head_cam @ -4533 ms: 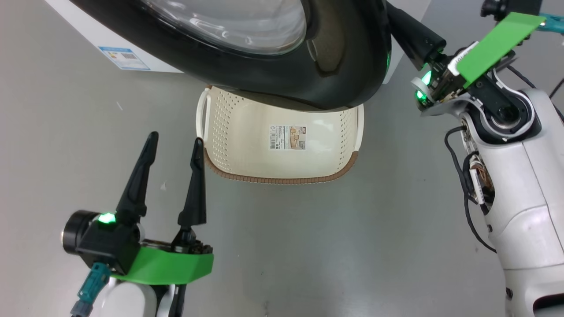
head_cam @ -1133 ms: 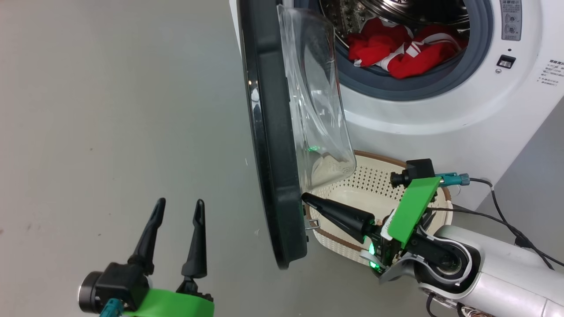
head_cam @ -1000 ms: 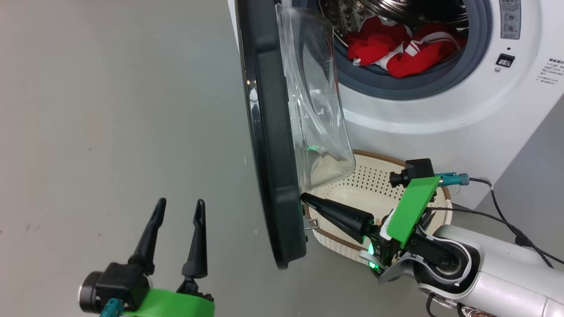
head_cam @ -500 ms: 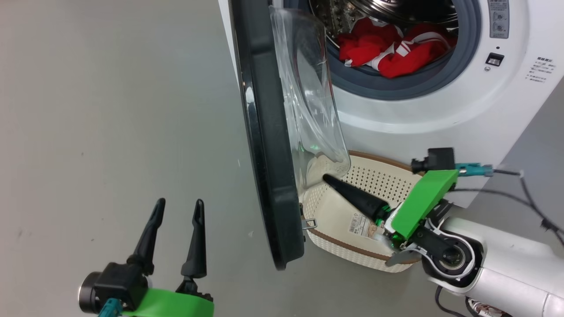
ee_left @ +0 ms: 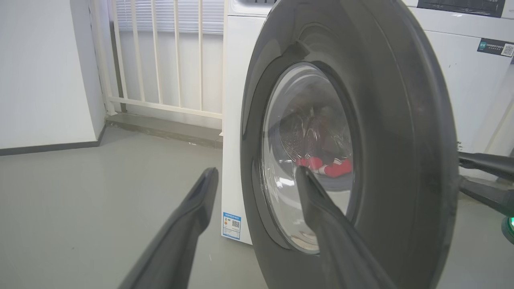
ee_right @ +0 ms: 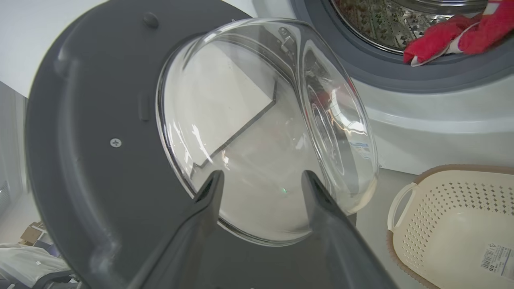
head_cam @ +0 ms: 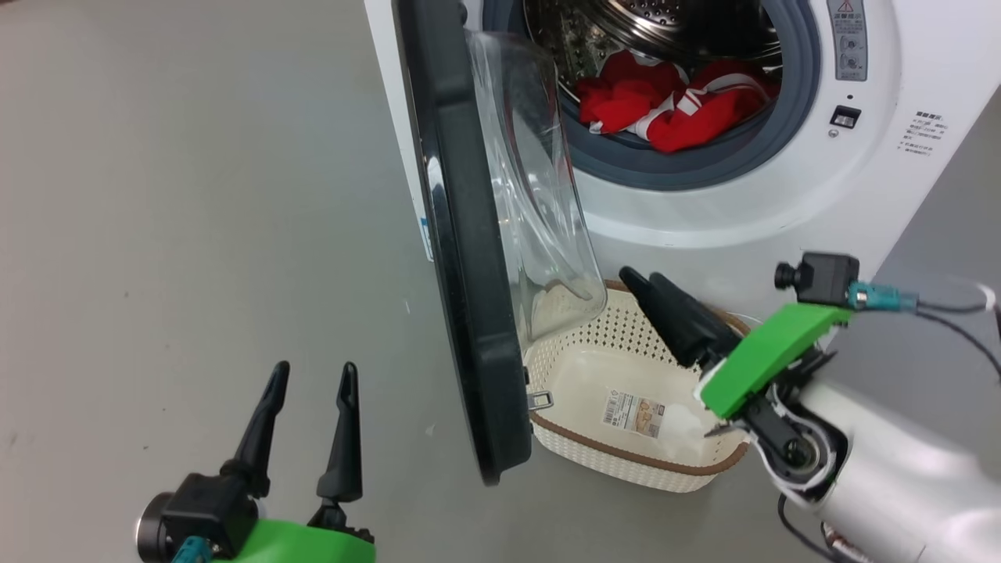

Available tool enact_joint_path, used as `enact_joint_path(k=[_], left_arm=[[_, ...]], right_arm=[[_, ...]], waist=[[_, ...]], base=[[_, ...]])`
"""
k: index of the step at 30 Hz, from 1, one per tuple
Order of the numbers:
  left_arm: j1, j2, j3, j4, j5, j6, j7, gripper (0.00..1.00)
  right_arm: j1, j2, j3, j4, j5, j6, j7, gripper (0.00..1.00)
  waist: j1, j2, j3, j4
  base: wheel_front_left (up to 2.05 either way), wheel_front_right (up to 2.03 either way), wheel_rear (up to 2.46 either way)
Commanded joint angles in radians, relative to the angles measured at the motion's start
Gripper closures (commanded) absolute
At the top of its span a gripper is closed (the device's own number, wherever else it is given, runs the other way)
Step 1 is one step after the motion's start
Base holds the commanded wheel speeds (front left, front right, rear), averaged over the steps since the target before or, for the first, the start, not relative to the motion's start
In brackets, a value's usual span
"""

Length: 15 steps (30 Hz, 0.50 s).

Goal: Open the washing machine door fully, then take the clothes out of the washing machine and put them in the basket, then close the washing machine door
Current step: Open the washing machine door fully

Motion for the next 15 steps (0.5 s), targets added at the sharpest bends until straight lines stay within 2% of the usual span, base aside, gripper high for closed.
enact_joint_path(k=[1, 5, 6, 10, 15], left_arm=[[-0.004, 0.015, 0.035, -0.021, -0.005, 0.009, -0.005, 0.0], [0.004, 0.018, 0.034, -0.022, -0.009, 0.011, -0.005, 0.0], [0.008, 0.021, 0.034, -0.023, -0.01, 0.012, -0.005, 0.0], [0.013, 0.024, 0.031, -0.026, -0.011, 0.014, -0.005, 0.0], [0.015, 0.028, 0.029, -0.029, -0.011, 0.016, -0.005, 0.0]], right_arm=[[0.061, 0.017, -0.048, 0.0, -0.049, 0.008, -0.013, 0.0], [0.163, 0.067, -0.172, 0.025, -0.178, 0.008, -0.013, 0.0], [0.207, 0.088, -0.228, 0.034, -0.256, 0.008, -0.013, 0.0], [0.281, 0.124, -0.338, 0.041, -0.441, 0.008, -0.013, 0.0], [0.374, 0.179, -0.489, 0.041, -0.739, 0.008, -0.013, 0.0]], waist=[[0.0, 0.0, -0.006, -0.003], [0.0, 0.0, -0.017, -0.008], [0.0, 0.0, -0.022, -0.011], [0.0, 0.0, -0.026, -0.015], [0.0, 0.0, -0.031, -0.02]], base=[[0.0, 0.0, 0.0], [0.0, 0.0, 0.0], [0.0, 0.0, 0.0], [0.0, 0.0, 0.0], [0.0, 0.0, 0.0]])
